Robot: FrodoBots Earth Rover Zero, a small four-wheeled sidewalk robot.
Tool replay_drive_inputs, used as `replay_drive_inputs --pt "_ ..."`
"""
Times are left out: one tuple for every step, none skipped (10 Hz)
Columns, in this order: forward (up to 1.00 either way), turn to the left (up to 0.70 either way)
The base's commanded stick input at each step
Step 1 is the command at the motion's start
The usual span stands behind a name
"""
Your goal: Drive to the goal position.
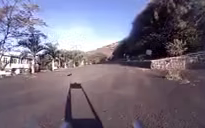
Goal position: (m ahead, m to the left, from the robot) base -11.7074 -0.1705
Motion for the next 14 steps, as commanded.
replay_drive_inputs --pt "0.0 0.5" --pt "0.0 0.5" --pt "0.0 0.5" --pt "0.0 0.5" --pt "0.0 0.5" --pt "0.0 0.5" --pt "0.0 0.5" --pt "0.0 0.5" --pt "0.0 0.5" --pt "0.0 0.5" --pt "0.0 0.5" --pt "0.0 0.5" --pt "0.0 0.5" --pt "0.0 0.5"
